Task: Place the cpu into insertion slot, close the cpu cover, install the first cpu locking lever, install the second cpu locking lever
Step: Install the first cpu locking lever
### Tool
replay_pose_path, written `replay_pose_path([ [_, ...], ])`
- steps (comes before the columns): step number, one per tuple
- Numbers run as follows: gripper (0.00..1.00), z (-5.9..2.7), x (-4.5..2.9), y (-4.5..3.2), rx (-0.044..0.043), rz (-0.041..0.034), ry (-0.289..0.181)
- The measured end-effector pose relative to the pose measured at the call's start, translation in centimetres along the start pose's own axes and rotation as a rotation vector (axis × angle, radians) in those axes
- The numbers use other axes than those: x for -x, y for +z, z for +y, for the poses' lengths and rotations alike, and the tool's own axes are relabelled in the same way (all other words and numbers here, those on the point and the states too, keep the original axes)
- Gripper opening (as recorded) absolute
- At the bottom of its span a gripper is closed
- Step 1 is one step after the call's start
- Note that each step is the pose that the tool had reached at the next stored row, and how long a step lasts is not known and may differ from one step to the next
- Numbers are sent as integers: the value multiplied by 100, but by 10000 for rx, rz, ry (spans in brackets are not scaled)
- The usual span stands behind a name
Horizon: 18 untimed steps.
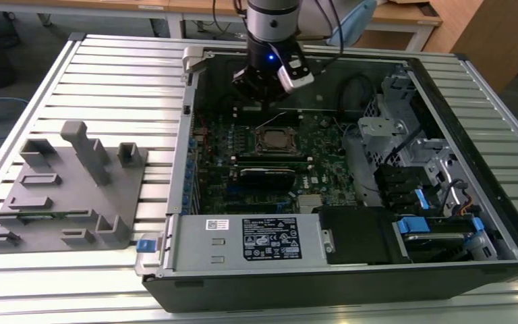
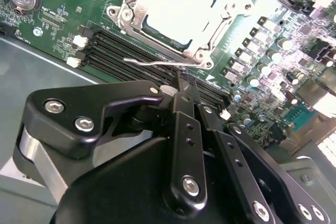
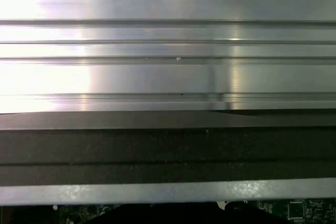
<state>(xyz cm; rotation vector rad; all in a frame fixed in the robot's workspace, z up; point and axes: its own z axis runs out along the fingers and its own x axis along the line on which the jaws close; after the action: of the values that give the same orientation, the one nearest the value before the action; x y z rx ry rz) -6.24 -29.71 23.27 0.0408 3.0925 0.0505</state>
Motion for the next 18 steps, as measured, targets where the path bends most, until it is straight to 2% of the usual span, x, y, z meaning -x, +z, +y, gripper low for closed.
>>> replay_pose_path([
  [18, 10, 0, 4, 28, 4, -2, 0],
])
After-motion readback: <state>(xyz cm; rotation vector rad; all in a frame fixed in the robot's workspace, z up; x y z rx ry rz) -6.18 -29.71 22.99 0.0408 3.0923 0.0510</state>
